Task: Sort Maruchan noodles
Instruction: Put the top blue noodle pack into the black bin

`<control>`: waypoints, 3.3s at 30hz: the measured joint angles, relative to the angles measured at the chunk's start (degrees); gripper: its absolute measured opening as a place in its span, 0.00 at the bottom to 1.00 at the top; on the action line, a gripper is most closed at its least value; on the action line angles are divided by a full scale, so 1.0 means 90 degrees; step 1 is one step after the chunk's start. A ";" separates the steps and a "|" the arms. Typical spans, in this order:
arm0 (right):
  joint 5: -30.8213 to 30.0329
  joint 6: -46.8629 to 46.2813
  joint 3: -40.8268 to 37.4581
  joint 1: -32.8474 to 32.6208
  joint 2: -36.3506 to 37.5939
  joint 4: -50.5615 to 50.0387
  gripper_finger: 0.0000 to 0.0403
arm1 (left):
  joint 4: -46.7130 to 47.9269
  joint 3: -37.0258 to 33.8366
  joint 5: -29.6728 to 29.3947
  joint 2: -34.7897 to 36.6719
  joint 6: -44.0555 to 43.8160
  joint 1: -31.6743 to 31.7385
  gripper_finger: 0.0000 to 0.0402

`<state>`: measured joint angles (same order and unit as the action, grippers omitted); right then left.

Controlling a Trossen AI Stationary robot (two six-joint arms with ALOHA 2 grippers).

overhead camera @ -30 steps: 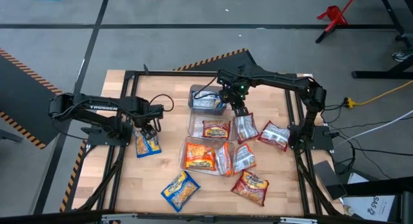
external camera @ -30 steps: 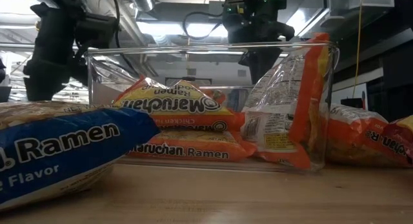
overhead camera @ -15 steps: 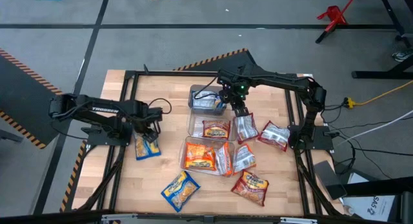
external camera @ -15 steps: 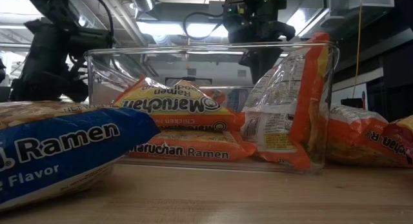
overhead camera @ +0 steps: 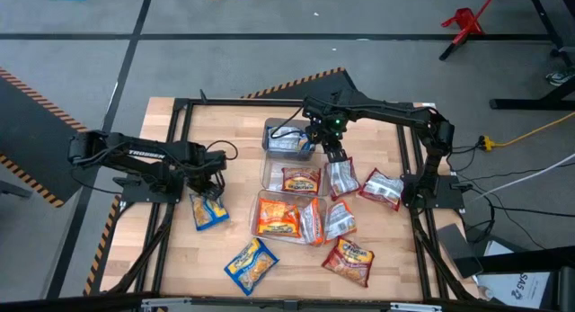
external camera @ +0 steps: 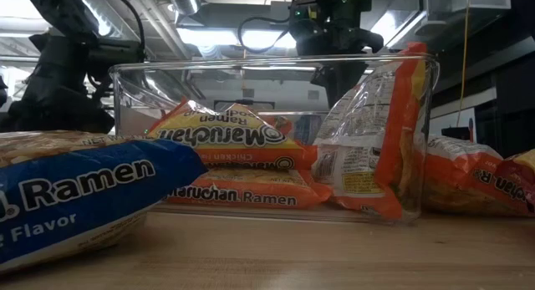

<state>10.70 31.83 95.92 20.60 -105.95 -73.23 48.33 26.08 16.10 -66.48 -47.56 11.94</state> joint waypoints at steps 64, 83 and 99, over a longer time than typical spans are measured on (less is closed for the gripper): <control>-0.0404 -0.1201 0.0002 0.0002 0.3053 -0.0049 0.34 | -0.3038 0.5142 -0.1410 -0.2113 -0.1812 0.2084 0.02; -0.0406 -0.1183 0.0000 0.0002 0.3053 -0.0201 0.34 | -0.3932 0.5139 -0.1158 -0.3234 -0.2511 0.1710 0.02; -0.0403 -0.1178 0.0000 0.0002 0.3050 -0.0215 0.34 | -0.3713 0.5139 -0.1513 -0.3232 -0.1971 0.1483 0.22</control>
<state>7.07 21.24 95.92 20.62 -78.50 -75.16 14.92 72.33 2.48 -95.57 -65.31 25.29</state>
